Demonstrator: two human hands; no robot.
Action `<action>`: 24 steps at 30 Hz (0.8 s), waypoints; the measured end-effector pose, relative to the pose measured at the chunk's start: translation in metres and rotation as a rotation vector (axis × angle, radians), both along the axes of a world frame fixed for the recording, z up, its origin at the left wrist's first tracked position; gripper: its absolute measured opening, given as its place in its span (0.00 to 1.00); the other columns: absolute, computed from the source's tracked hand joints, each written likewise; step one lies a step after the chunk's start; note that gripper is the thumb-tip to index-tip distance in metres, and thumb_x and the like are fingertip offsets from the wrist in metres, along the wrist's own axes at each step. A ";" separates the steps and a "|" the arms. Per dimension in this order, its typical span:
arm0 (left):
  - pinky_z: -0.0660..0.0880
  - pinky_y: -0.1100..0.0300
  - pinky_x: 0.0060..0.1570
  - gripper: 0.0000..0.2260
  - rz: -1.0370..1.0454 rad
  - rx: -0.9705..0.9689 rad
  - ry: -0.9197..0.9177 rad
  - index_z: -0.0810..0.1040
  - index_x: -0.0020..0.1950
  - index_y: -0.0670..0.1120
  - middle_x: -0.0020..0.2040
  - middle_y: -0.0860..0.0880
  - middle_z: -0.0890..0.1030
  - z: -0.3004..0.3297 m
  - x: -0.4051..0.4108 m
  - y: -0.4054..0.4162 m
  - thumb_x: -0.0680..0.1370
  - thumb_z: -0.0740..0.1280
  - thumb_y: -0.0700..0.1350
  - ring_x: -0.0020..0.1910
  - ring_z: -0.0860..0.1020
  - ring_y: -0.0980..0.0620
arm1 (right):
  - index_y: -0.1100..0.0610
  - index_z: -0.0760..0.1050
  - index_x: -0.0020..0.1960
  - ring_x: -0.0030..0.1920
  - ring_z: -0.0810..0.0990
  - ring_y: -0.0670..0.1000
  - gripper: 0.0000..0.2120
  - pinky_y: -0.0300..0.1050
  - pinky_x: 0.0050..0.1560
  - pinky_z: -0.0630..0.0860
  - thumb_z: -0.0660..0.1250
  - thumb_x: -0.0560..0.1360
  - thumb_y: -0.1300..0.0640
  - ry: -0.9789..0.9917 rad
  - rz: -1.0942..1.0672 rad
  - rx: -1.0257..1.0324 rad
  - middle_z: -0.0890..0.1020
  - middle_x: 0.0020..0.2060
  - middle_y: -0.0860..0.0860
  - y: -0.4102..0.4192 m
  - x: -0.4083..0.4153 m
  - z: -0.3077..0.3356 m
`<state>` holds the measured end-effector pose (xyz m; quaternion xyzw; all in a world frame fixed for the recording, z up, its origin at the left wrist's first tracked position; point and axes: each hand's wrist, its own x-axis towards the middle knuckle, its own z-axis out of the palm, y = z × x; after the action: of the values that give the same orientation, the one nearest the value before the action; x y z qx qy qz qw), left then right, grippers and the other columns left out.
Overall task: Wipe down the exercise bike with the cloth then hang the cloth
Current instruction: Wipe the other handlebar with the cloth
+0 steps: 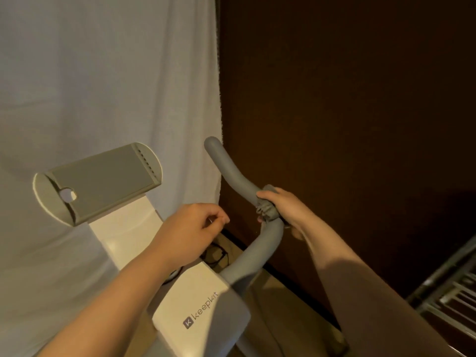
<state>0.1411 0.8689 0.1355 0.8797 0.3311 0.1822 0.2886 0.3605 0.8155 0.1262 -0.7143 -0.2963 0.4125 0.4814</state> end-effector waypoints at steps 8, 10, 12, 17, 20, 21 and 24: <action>0.78 0.55 0.48 0.09 -0.066 0.271 0.172 0.79 0.55 0.58 0.52 0.60 0.80 -0.003 0.005 -0.007 0.81 0.60 0.51 0.47 0.77 0.60 | 0.49 0.70 0.68 0.56 0.79 0.52 0.24 0.57 0.60 0.76 0.66 0.74 0.44 -0.003 -0.327 0.174 0.79 0.55 0.49 -0.041 -0.036 -0.040; 0.78 0.55 0.48 0.09 -0.070 0.294 0.174 0.79 0.56 0.58 0.52 0.59 0.80 -0.001 0.005 -0.008 0.81 0.60 0.51 0.47 0.77 0.59 | 0.48 0.69 0.69 0.59 0.77 0.49 0.20 0.52 0.62 0.75 0.65 0.78 0.48 -0.093 -0.383 0.286 0.78 0.58 0.48 -0.052 -0.042 -0.038; 0.78 0.55 0.48 0.09 -0.067 0.305 0.168 0.79 0.56 0.57 0.52 0.59 0.80 0.000 0.004 -0.009 0.81 0.60 0.51 0.47 0.77 0.58 | 0.47 0.67 0.71 0.58 0.76 0.45 0.20 0.45 0.61 0.75 0.63 0.80 0.49 -0.235 -0.403 0.376 0.77 0.58 0.44 -0.056 -0.045 -0.029; 0.78 0.54 0.49 0.08 0.044 0.129 -0.081 0.81 0.52 0.56 0.48 0.60 0.82 0.007 -0.001 -0.014 0.80 0.63 0.48 0.46 0.79 0.59 | 0.50 0.62 0.65 0.45 0.79 0.38 0.17 0.33 0.43 0.77 0.63 0.80 0.51 -0.326 -0.319 0.502 0.75 0.48 0.40 -0.053 -0.052 -0.004; 0.79 0.57 0.51 0.09 0.122 -0.075 -0.295 0.83 0.46 0.54 0.42 0.58 0.84 0.021 -0.009 -0.025 0.79 0.66 0.43 0.44 0.81 0.59 | 0.49 0.64 0.58 0.45 0.80 0.37 0.11 0.34 0.42 0.78 0.64 0.79 0.54 -0.337 -0.302 0.614 0.77 0.49 0.44 -0.057 -0.050 0.005; 0.79 0.57 0.51 0.09 0.114 -0.090 -0.282 0.83 0.45 0.55 0.42 0.58 0.84 0.023 -0.012 -0.030 0.79 0.66 0.43 0.44 0.81 0.59 | 0.49 0.65 0.57 0.47 0.80 0.38 0.10 0.37 0.45 0.79 0.64 0.79 0.54 -0.336 -0.270 0.633 0.78 0.50 0.45 -0.057 -0.050 0.006; 0.78 0.56 0.52 0.08 0.125 -0.068 -0.207 0.82 0.46 0.59 0.43 0.61 0.83 0.021 -0.023 -0.050 0.79 0.66 0.46 0.46 0.80 0.61 | 0.44 0.67 0.55 0.54 0.80 0.45 0.11 0.49 0.53 0.80 0.66 0.79 0.57 -0.376 -0.081 0.625 0.78 0.55 0.47 -0.053 -0.059 0.007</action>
<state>0.1183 0.8186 0.1564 0.8235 0.3599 0.2782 0.3391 0.3010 0.7626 0.1328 -0.6073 -0.4629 0.1442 0.6295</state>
